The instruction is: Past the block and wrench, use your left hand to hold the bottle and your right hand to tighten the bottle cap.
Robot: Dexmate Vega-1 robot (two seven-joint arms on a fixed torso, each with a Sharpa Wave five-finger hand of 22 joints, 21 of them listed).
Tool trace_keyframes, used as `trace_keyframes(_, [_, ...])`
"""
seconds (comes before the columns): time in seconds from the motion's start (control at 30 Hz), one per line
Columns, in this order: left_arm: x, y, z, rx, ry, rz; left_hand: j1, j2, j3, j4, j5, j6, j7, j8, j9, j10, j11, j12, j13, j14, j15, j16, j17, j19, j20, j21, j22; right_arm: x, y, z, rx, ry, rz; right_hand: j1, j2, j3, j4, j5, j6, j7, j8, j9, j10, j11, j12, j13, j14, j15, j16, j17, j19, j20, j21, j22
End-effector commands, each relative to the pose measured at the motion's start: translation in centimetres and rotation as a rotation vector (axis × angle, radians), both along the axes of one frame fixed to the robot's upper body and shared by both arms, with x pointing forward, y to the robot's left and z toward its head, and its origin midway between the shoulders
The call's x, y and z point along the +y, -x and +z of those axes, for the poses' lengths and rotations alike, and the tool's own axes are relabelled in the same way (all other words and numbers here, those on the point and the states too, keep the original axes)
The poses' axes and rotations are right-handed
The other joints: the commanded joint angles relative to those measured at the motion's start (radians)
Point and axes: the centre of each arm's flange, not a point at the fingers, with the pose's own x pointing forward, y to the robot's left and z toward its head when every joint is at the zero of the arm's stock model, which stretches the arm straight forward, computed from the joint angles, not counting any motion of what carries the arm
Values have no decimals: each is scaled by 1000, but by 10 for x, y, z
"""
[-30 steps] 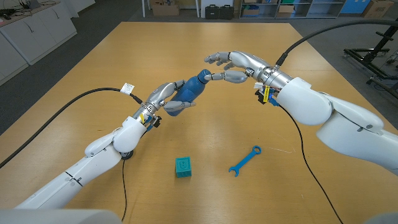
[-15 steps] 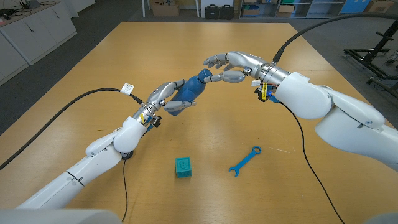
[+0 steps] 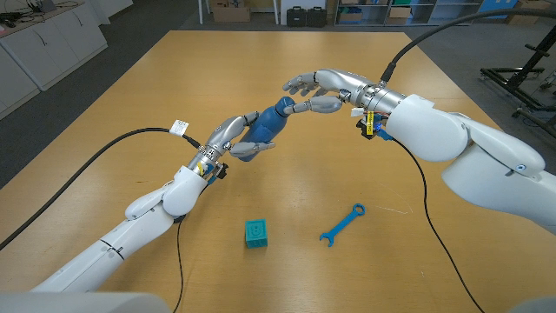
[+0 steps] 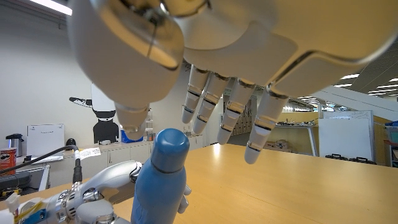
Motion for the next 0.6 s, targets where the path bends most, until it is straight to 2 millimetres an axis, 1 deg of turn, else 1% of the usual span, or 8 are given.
trace_keyframes(0.03, [-3,0,-3,-21,18,-18,186,216,45,43,5,176,-156,10,1,106,-100,5,4,10,-155,7,3,7,-80,-1,4,3,3,3,-3,22,-29,16,1,-2,2,9,23,-12,9,1,19,-6,12,2,16,-13,9,2,13,-1,5,1])
trace_keyframes(0.3, [-2,1,-4,-17,24,-16,188,216,43,42,4,180,-157,11,1,109,-102,5,5,12,-156,8,4,7,-81,-1,4,6,3,4,8,59,-47,19,2,-3,3,11,46,-18,15,0,38,-7,18,1,27,-17,13,1,12,-3,3,1])
trace_keyframes(0.33, [-2,1,-4,-15,24,-16,189,216,43,42,4,179,-157,11,1,108,-102,5,5,12,-156,8,5,6,-80,-1,4,7,3,5,7,61,-50,18,2,-4,5,12,55,-24,17,0,46,-7,20,0,29,-19,13,1,13,-3,3,1])
trace_keyframes(0.43, [-3,1,-4,-13,22,-17,190,216,42,43,4,181,-157,11,1,109,-102,4,6,13,-155,8,5,7,-81,-1,5,7,3,5,7,60,-55,20,3,-5,5,13,62,-30,19,0,53,-10,22,0,36,-29,16,1,15,-4,4,1])
trace_keyframes(0.47, [-3,1,-4,-13,22,-17,190,217,42,43,4,180,-157,11,1,108,-102,4,6,14,-155,9,5,7,-80,-1,5,8,3,5,7,59,-57,21,3,-5,5,13,63,-31,19,0,55,-10,23,0,37,-27,16,1,16,-5,4,1])
trace_keyframes(0.57, [-3,1,-4,-13,19,-18,190,217,42,44,4,180,-157,11,1,110,-102,4,7,14,-154,8,6,7,-80,-1,5,8,3,5,3,53,-59,27,6,-5,5,15,90,-43,27,0,78,-11,29,-1,54,-34,21,0,23,-12,5,1])
trace_keyframes(0.6, [-4,1,-4,-13,18,-17,190,217,42,44,4,181,-158,11,1,109,-102,4,7,14,-154,8,6,7,-80,-1,5,8,3,5,2,50,-59,33,8,-4,4,17,104,-45,31,-1,101,-10,35,-1,65,-37,25,-2,33,-14,8,1])
